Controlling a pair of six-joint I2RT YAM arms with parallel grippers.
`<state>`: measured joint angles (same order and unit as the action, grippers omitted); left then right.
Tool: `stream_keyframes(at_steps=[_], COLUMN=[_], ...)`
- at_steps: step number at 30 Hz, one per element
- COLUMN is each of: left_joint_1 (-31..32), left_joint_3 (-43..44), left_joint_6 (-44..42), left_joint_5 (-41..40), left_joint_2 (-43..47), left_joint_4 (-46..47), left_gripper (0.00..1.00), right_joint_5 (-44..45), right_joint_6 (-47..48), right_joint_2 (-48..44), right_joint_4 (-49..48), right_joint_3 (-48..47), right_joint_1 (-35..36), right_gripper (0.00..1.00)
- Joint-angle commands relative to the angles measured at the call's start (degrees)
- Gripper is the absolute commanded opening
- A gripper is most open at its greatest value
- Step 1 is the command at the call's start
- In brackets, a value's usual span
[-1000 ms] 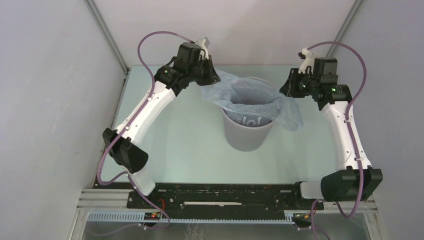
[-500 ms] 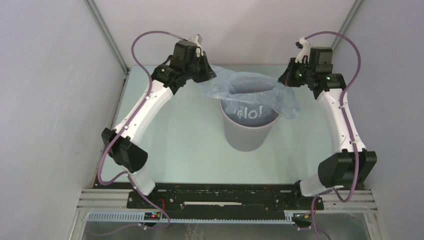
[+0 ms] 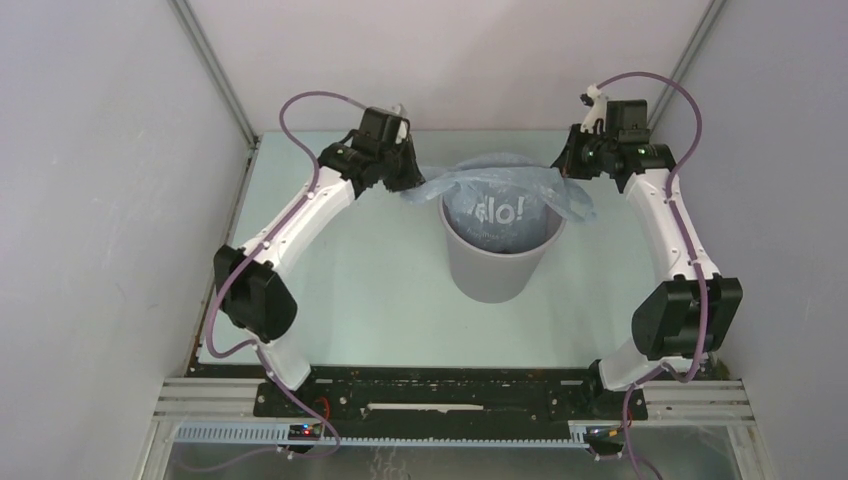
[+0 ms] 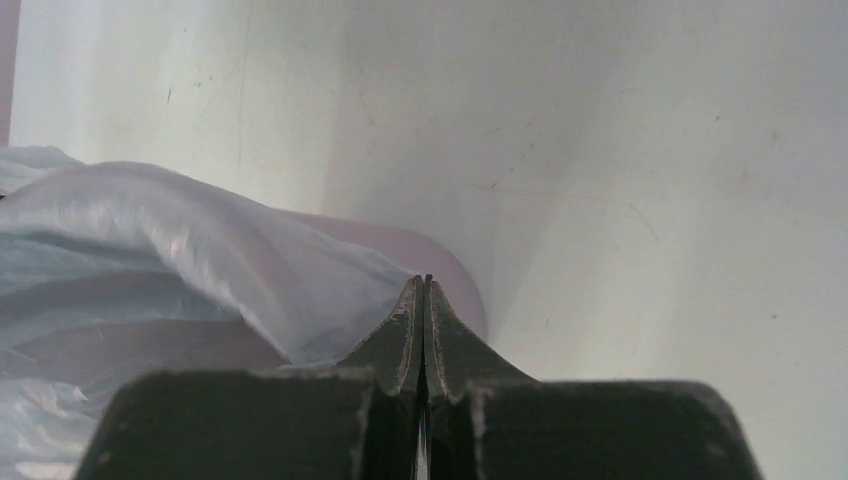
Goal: Put the trash bags into the trash bin
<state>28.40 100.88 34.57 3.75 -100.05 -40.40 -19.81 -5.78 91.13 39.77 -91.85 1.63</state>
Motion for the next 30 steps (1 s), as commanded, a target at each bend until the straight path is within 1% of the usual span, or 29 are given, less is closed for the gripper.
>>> stream_keyframes(at_steps=[1,4,7,9,10,12,14,16,19,22,24,26,28,30], left_joint_1=[-0.1,-0.1,0.0,0.0,-0.1,-0.1,-0.1,-0.1,0.0,0.0,0.0,0.0,0.0,0.0], left_joint_3=[-5.8,-10.4,-14.6,-16.0,-16.2,-15.9,-15.3,-15.1,-16.2,-18.0,-19.0,-19.4,-19.4,-19.2], left_joint_6=[0.6,2.7,4.5,4.6,4.6,4.3,4.2,4.2,4.4,4.7,5.0,5.2,5.2,5.2], left_joint_5=[1.9,5.9,8.5,9.0,8.8,8.9,8.8,9.0,9.8,9.6,9.6,9.7,9.9,10.0], left_joint_2=[6.3,8.7,10.8,11.7,12.0,12.4,12.7,12.9,12.9,13.6,14.2,14.4,14.3,14.1], left_joint_4=[-0.8,0.7,3.4,4.3,4.3,4.3,4.3,4.4,4.4,5.1,5.9,6.4,6.5,6.6], left_gripper=[0.00,0.00,0.01,0.05,0.08,0.16,0.19,0.19,0.18,0.18,0.18,0.18,0.18,0.18], right_joint_5=[-1.0,-1.1,-0.5,-0.2,0.0,1.7,4.9,7.7,9.0,10.1,11.5,12.3,11.1,10.1], right_joint_6=[-1.8,-2.7,-3.0,-3.3,-3.6,-4.8,-6.7,-9.4,-12.9,-15.0,-15.7,-16.0,-17.1,-19.4], right_joint_2=[-3.8,-5.8,-7.5,-7.9,-8.0,-8.2,-8.7,-8.8,-8.2,-8.4,-9.7,-12.2,-15.7,-18.9], right_joint_4=[0.4,0.7,0.9,1.6,2.4,4.8,7.5,11.4,20.2,28.4,32.7,34.9,35.1,35.6], right_joint_3=[3.7,5.7,6.3,5.4,4.0,1.2,-1.9,-5.6,-11.6,-15.7,-17.4,-17.4,-14.7,-12.0], right_joint_1=[0.2,0.2,-0.1,-0.6,-0.8,-1.2,-1.2,-1.2,-1.2,-1.2,-1.2,-1.2,-1.2,-2.7], right_gripper=[0.02,0.06,0.13,0.19,0.24,0.38,0.51,0.60,0.74,0.86,0.99,1.00,1.00,1.00])
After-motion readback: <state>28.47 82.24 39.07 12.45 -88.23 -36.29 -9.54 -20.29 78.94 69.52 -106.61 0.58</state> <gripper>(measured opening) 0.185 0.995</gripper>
